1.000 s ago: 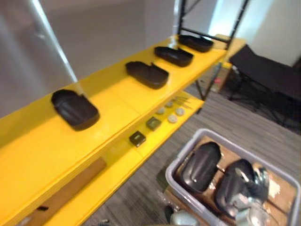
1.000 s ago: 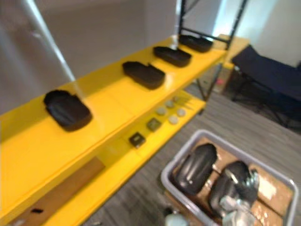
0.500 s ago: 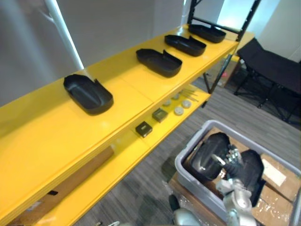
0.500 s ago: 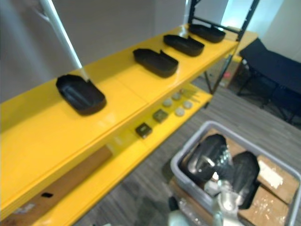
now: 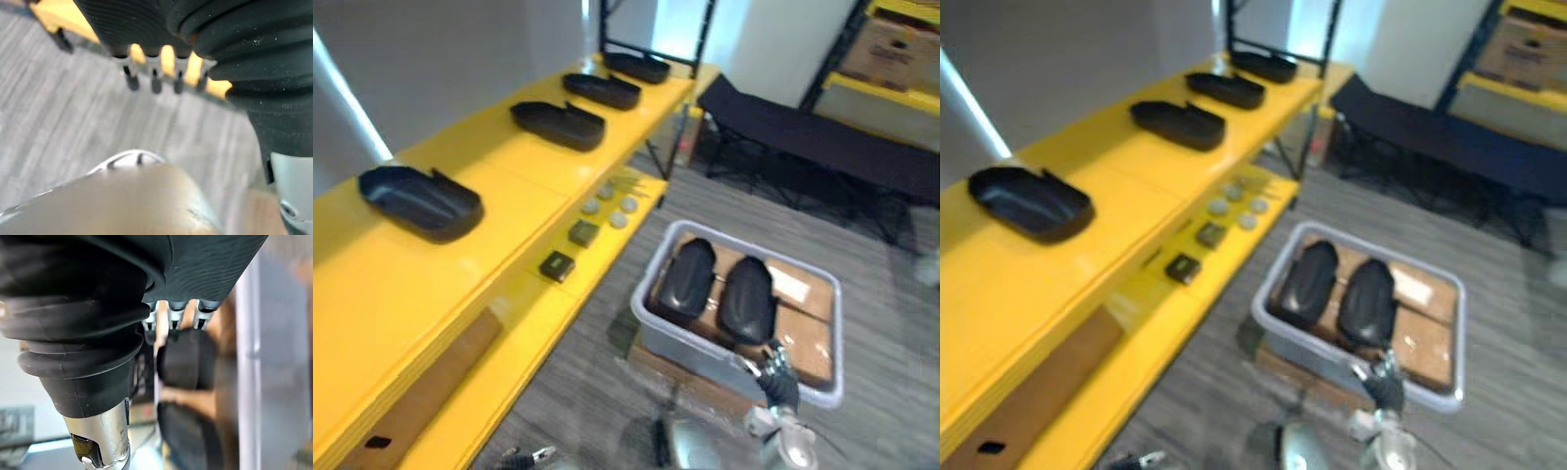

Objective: Walk over and take plastic housings, then place them on the shelf

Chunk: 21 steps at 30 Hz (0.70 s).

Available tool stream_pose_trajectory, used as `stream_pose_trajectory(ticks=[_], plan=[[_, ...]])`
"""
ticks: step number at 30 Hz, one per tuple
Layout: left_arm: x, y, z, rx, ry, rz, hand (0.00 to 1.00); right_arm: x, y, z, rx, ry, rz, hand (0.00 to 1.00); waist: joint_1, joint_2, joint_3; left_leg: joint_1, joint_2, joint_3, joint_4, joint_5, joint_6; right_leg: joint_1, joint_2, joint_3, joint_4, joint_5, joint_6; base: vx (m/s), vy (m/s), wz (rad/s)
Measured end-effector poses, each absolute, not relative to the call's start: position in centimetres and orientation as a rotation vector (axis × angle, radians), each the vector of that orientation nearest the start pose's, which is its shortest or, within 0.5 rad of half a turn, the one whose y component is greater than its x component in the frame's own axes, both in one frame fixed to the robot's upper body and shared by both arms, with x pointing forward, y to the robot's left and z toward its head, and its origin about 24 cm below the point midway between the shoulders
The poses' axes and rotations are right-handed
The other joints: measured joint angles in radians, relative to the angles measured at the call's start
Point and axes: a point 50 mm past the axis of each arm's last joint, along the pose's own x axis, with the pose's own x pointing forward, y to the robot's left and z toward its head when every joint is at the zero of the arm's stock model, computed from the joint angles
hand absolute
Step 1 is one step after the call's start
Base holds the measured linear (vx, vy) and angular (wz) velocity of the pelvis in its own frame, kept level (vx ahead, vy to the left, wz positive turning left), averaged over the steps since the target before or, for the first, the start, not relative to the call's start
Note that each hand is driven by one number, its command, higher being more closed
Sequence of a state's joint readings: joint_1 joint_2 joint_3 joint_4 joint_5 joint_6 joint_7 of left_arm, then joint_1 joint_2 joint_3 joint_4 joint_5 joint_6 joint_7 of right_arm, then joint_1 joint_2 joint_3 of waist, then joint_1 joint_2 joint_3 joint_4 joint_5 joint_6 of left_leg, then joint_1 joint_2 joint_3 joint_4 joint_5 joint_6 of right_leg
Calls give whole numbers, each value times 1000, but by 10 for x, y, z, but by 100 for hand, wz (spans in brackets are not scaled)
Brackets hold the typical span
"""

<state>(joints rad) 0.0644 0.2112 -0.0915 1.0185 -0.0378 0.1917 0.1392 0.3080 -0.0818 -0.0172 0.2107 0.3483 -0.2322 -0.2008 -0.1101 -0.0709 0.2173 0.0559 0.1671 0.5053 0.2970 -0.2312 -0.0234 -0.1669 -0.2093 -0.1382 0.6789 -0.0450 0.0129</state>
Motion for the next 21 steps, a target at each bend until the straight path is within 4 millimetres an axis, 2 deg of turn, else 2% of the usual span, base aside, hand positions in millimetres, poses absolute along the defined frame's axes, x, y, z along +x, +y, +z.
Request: stream_pose_trajectory(ticks=[1,2,3,4,5,6,7,8,9,11,12,13,15,16,17,18,21], plan=[[93,233,-156,292,1258,197,0,164,-205,-45,217,273,-412,0,4,-3,1,-7,-7,5,8,0,-1,-9,6,-11,-23,6,8,-166,-145,-138],[97,231,-156,293,1261,187,0,170,-204,-42,220,250,-418,0,16,4,5,-36,-11,-10,-6,8,13,-22,29,-59,-87,19,-4,-229,-78,-137],[93,223,-160,272,1282,168,0,174,-208,-39,208,234,-426,0,35,49,-4,-30,-17,-25,-106,48,25,34,75,-22,-254,4,3,-245,-53,-150],[92,221,-160,267,1284,162,0,175,-208,-39,215,231,-438,0,38,35,-3,-14,-19,15,-133,83,8,38,53,-30,-207,-31,-18,-162,-112,-118],[96,224,-159,275,1272,159,0,173,-206,-42,220,247,-445,0,38,17,-7,-7,-25,51,-132,97,9,64,-4,-37,-128,-74,-12,-81,-158,-103],[93,229,-158,284,1276,165,0,169,-203,-48,217,281,-439,0,44,2,-17,-12,-19,88,-117,103,1,127,-63,-50,-179,-41,11,-55,-196,-87],[93,231,-158,288,1277,170,0,168,-202,-51,218,293,-437,0,45,-15,-30,-25,-10,101,-111,108,-7,156,-61,-43,-245,-31,53,-93,-263,-87],[92,233,-157,291,1278,174,0,169,-200,-50,218,290,-427,0,49,-6,-32,-22,14,124,-133,134,-31,181,-17,-54,-346,-20,84,-128,-289,-83],[89,233,-158,284,1281,176,0,171,-198,-49,221,285,-413,0,48,-4,-35,-18,34,160,-151,160,-42,192,10,-56,-419,-15,92,-137,-293,-78],[89,234,-158,278,1273,184,0,172,-197,-49,214,284,-393,0,52,-3,-34,-24,68,194,-131,173,-53,207,38,-80,-494,-15,92,-116,-246,-74],[88,234,-158,257,1270,206,0,172,-197,-49,201,287,-381,0,68,0,-32,-26,96,211,-96,173,-57,211,57,-91,-529,-14,93,-114,-260,-75],[87,235,-158,249,1271,220,0,172,-196,-50,192,289,-372,0,71,0,-32,-32,106,207,-72,171,-61,218,67,-95,-551,-14,93,-127,-270,-67],[81,233,-159,205,1273,270,0,175,-197,-48,153,286,-337,0,73,21,-27,-64,133,79,-9,151,-70,237,102,-82,-615,6,84,-146,-198,-58],[73,225,-162,151,1278,310,0,179,-202,-46,125,280,-326,0,92,41,-23,-65,124,-51,-19,125,-77,232,125,-36,-643,33,79,-179,-55,-97],[67,218,-164,105,1281,343,0,184,-206,-44,109,275,-324,0,103,59,-26,-53,116,-121,-45,107,-98,218,138,-1,-656,43,79,-231,4,-111],[64,215,-165,86,1279,374,0,188,-208,-43,107,277,-327,0,107,69,-27,-48,110,-131,-62,106,-120,201,139,5,-664,29,72,-198,18,-78],[46,217,-166,29,1304,520,0,182,-216,-53,130,354,-377,0,110,62,-28,-24,68,-139,-108,103,-124,207,112,-26,-692,41,83,-131,22,-31]])
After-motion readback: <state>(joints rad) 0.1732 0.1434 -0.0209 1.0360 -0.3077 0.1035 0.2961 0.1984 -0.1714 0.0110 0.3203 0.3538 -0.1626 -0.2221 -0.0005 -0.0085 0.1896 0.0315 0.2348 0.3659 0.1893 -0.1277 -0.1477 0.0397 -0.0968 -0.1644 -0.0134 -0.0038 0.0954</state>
